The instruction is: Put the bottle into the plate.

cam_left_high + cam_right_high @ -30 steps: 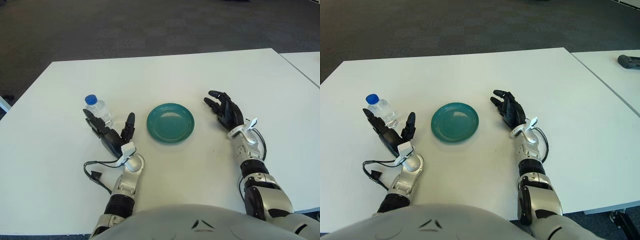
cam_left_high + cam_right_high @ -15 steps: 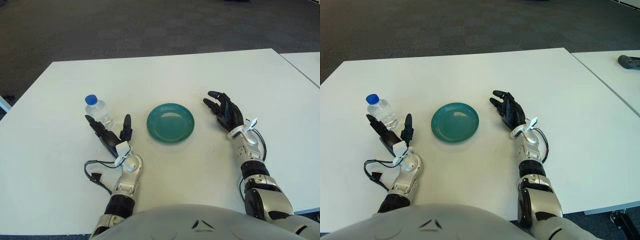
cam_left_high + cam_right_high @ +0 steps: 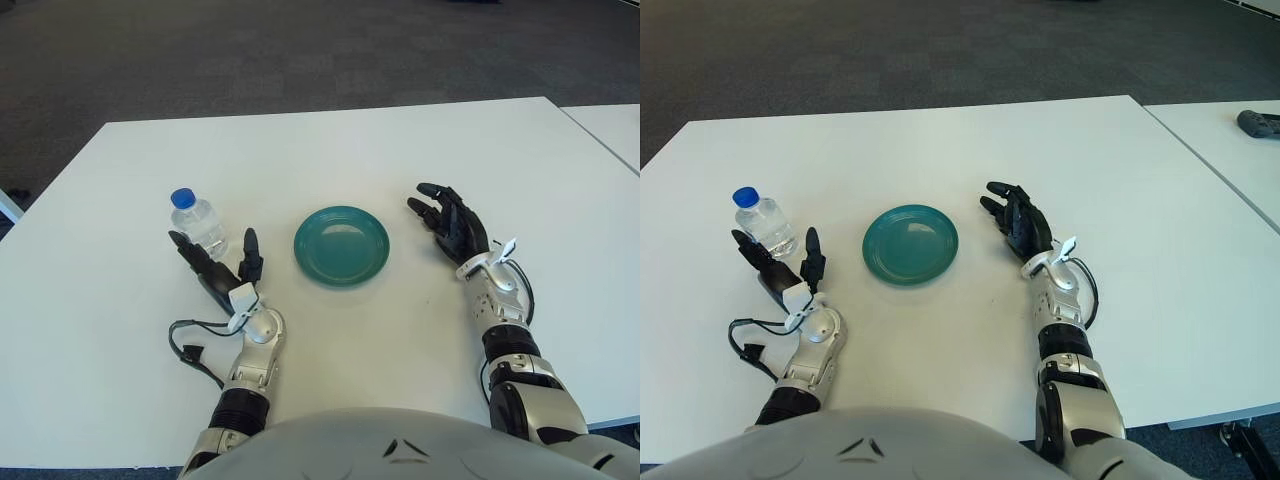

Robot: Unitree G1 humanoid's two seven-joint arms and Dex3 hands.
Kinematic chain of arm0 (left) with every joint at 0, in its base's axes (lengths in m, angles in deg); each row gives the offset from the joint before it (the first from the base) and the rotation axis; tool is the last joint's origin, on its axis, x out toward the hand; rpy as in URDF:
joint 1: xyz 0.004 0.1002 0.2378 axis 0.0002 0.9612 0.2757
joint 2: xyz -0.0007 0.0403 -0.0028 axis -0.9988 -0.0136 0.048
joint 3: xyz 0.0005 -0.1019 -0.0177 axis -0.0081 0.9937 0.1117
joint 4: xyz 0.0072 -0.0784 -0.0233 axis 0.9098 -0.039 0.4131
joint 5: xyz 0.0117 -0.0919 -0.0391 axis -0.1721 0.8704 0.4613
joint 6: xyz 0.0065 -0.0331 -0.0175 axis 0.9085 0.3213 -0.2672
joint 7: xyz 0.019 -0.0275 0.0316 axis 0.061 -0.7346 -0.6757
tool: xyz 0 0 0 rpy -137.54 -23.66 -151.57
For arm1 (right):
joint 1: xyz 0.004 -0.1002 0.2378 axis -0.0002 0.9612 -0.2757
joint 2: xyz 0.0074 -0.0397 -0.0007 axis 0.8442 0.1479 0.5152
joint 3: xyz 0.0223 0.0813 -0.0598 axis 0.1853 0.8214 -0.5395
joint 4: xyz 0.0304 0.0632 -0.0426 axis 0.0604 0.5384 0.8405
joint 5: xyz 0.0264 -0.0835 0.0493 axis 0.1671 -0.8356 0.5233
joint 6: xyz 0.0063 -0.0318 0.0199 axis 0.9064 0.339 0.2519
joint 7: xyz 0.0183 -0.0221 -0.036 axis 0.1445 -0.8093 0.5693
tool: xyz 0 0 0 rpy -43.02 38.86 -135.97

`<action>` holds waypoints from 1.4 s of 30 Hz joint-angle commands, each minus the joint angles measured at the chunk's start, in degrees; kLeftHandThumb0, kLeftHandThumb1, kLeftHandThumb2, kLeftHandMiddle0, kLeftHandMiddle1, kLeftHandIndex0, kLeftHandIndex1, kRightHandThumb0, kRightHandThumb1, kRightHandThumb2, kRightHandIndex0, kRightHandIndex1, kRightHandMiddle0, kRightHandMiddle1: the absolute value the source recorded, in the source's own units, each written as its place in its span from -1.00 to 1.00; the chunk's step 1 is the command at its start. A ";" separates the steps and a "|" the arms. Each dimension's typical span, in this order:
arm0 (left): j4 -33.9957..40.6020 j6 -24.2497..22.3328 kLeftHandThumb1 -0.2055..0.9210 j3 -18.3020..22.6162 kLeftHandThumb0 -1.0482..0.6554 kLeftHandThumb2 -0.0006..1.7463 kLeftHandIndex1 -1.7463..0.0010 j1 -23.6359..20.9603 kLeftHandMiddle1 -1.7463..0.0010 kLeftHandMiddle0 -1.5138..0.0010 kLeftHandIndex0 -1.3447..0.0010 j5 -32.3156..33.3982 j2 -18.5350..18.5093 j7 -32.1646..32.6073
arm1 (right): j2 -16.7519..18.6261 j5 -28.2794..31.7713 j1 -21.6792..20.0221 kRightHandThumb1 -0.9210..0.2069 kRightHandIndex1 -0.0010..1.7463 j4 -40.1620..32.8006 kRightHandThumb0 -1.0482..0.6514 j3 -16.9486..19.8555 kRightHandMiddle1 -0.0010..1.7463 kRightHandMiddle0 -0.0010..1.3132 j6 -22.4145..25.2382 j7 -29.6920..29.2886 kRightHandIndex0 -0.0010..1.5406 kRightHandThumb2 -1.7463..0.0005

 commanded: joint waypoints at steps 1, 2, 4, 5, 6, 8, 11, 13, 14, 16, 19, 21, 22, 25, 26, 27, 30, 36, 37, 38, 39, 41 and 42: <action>-9.47 -3.59 1.00 -0.07 -1.00 -0.63 1.00 4.91 0.97 0.90 0.99 3.69 13.96 -0.56 | 0.64 0.88 0.75 -0.97 -0.45 1.93 -0.40 1.51 0.07 -0.72 -1.31 -1.10 -0.37 0.11; -9.90 -3.43 1.00 0.15 -1.00 -0.63 1.00 4.69 0.97 0.90 0.99 3.96 13.79 -0.68 | 0.57 1.06 0.54 -0.96 -0.46 2.31 -0.40 1.71 0.06 -0.72 -1.01 -1.23 -0.37 0.09; -10.62 -3.15 1.00 0.51 -1.00 -0.61 0.99 4.30 0.96 0.88 0.99 4.47 13.51 -0.99 | 0.45 1.31 0.19 -0.93 -0.47 2.86 -0.38 2.00 0.06 -0.71 -0.48 -1.34 -0.36 0.05; -10.90 -3.04 1.00 0.63 -1.00 -0.61 0.99 4.14 0.96 0.88 0.98 4.70 13.39 -1.12 | 0.42 1.42 0.04 -0.92 -0.48 3.06 -0.38 2.12 0.06 -0.71 -0.31 -1.34 -0.36 0.04; -11.19 -2.87 1.00 1.01 -1.00 -0.60 0.99 3.93 0.96 0.87 0.98 5.42 13.23 -1.59 | 0.57 1.89 -0.06 -0.91 -0.48 3.23 -0.37 2.42 0.06 -0.71 -0.19 -1.05 -0.36 0.03; -11.43 -2.71 1.00 1.54 -1.00 -0.60 0.99 3.65 0.96 0.87 0.98 6.60 13.03 -2.14 | 0.88 2.63 -0.02 -0.90 -0.49 3.39 -0.37 2.91 0.06 -0.71 -0.31 -0.27 -0.36 0.02; -11.46 -2.85 1.00 2.05 -1.00 -0.58 0.98 3.20 0.96 0.87 0.97 7.65 12.76 -2.17 | 0.96 3.34 0.50 -0.88 -0.50 3.64 -0.36 3.41 0.05 -0.73 -1.24 1.40 -0.37 0.01; -11.34 -3.04 1.00 2.24 -1.00 -0.58 0.98 2.95 0.97 0.87 0.96 8.08 12.39 -2.22 | -0.23 3.53 0.11 -0.89 -0.51 5.95 -0.37 4.02 0.05 -0.74 -1.66 2.61 -0.38 0.02; -11.24 -3.13 1.00 2.31 -1.00 -0.58 0.98 2.88 0.97 0.87 0.96 8.28 12.23 -2.28 | -0.99 3.60 -0.32 -0.90 -0.52 7.50 -0.37 4.39 0.05 -0.75 -1.76 3.14 -0.38 0.04; -11.08 -3.27 1.00 2.40 -1.00 -0.57 0.98 2.81 0.97 0.87 0.96 8.61 12.02 -2.43 | -2.54 3.73 -1.55 -0.92 -0.53 10.89 -0.38 5.23 0.05 -0.76 -1.77 4.07 -0.38 0.06; -9.88 -4.15 1.00 2.92 -1.00 -0.56 0.97 3.03 0.97 0.87 0.96 9.87 11.24 -3.57 | -1.88 3.65 -1.96 -0.94 -0.54 10.79 -0.38 5.27 0.04 -0.78 -1.62 3.62 -0.37 0.10; -9.09 -4.74 1.00 3.28 -1.00 -0.56 0.97 3.22 0.97 0.87 0.97 10.67 10.69 -4.52 | -1.70 3.70 -2.34 -0.94 -0.55 11.41 -0.39 5.58 0.04 -0.79 -1.44 3.61 -0.37 0.11; -8.81 -4.99 1.00 3.48 -1.00 -0.57 0.97 3.27 0.97 0.87 0.97 10.95 10.49 -4.92 | -1.74 3.76 -2.62 -0.95 -0.55 11.98 -0.39 5.77 0.04 -0.78 -1.30 3.62 -0.36 0.12; -8.41 -5.54 1.00 4.07 -1.00 -0.58 0.97 3.22 0.98 0.87 0.98 11.24 10.30 -5.48 | -1.82 3.85 -3.12 -0.95 -0.55 12.96 -0.39 6.12 0.05 -0.77 -1.09 3.81 -0.35 0.13; -8.19 -5.87 1.00 4.43 -1.00 -0.59 0.97 3.14 0.98 0.87 0.98 11.37 10.20 -5.57 | -1.81 3.98 -3.12 -0.97 -0.55 12.96 -0.41 6.22 0.05 -0.77 -0.89 4.05 -0.35 0.16; -7.81 -6.51 1.00 4.97 -1.00 -0.60 0.97 2.94 0.98 0.87 0.98 11.56 10.03 -5.44 | -1.65 4.19 -2.96 -0.98 -0.55 12.77 -0.42 6.25 0.05 -0.77 -0.85 4.57 -0.34 0.18; -6.53 -8.24 1.00 6.02 -1.00 -0.61 0.96 2.76 0.98 0.86 0.97 11.70 9.77 -5.21 | -1.49 4.40 -2.55 -0.99 -0.56 12.40 -0.47 6.23 0.05 -0.79 -1.05 5.73 -0.33 0.20; -4.06 -11.15 1.00 7.19 -1.00 -0.59 0.94 3.14 0.98 0.85 0.96 11.78 9.57 -5.95 | -1.00 4.27 0.28 -1.00 -0.56 7.81 -0.54 5.50 0.05 -0.81 -1.77 7.00 -0.34 0.20; -3.77 -11.47 1.00 7.32 -1.00 -0.58 0.94 3.22 0.98 0.85 0.96 11.78 9.58 -6.09 | -0.90 4.24 0.90 -1.00 -0.56 6.75 -0.55 5.32 0.05 -0.82 -1.81 7.14 -0.34 0.20; -3.43 -11.89 1.00 7.49 -1.00 -0.58 0.94 3.29 0.98 0.85 0.97 11.82 9.52 -6.21 | -1.29 3.85 0.61 -1.00 -0.56 7.68 -0.55 5.24 0.05 -0.82 -2.30 7.41 -0.34 0.20; -3.19 -12.21 1.00 7.63 -1.00 -0.58 0.91 3.33 0.98 0.85 0.98 11.82 9.50 -6.31 | -1.60 3.56 0.26 -1.00 -0.57 8.57 -0.57 5.21 0.05 -0.82 -2.60 7.57 -0.35 0.20; -2.84 -12.91 1.00 8.07 -1.00 -0.57 0.88 3.36 0.98 0.84 0.99 11.81 9.37 -6.52 | -2.10 3.19 -0.21 -1.00 -0.57 9.26 -0.59 5.08 0.06 -0.83 -2.62 7.65 -0.36 0.19; -2.69 -13.11 1.00 8.18 -1.00 -0.56 0.87 3.41 0.98 0.84 0.99 11.73 9.41 -6.57 | -2.18 3.19 -0.21 -1.00 -0.58 9.15 -0.60 5.05 0.06 -0.84 -2.53 7.67 -0.36 0.19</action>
